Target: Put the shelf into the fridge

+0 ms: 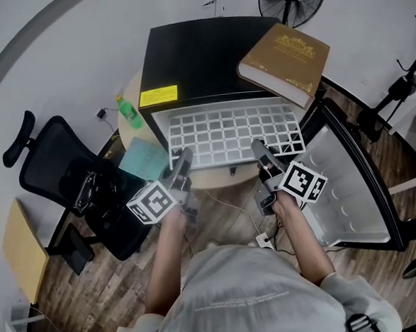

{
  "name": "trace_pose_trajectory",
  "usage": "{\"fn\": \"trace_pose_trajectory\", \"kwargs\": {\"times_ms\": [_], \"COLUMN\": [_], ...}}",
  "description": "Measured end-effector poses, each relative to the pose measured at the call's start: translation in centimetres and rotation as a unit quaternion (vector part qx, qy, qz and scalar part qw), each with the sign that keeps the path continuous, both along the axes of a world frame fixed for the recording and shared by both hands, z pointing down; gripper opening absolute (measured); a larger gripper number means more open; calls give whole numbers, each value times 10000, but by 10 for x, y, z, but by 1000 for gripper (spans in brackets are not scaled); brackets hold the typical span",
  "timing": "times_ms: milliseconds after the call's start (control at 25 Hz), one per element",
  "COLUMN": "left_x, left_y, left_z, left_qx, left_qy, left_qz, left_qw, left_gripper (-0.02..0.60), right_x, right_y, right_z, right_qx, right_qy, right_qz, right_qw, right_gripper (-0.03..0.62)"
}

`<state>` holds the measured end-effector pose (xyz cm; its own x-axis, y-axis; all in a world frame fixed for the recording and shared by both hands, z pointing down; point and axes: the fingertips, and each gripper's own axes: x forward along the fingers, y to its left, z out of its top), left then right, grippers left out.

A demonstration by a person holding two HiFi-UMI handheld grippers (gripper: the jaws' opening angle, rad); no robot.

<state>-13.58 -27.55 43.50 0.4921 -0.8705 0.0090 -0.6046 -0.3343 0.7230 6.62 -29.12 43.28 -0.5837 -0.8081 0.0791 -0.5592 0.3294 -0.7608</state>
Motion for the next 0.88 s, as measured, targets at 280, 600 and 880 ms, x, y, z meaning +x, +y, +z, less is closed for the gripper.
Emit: {"fn": "trace_pose_trajectory", "kwargs": {"times_ms": [280,600,880], "left_x": [4,4,-1], "left_y": [-14,-11,15], "left_z": [-10,-10,-9], "left_qx": [-58,-94,-43], "left_qy": [70,217,328], "left_qz": [90,60,-60], "left_qw": [9999,9997,9994], "left_gripper": [117,117,117], "right_x": [-1,-3,-2], "right_y": [-16,-17,0], "right_z": [-6,-6,-8], "right_qx": [-14,-34,152], "right_qy": [11,35,97], "right_qz": [72,-22,-181], "right_qw": [10000,10000,9997], "right_gripper": [132,132,147]}}
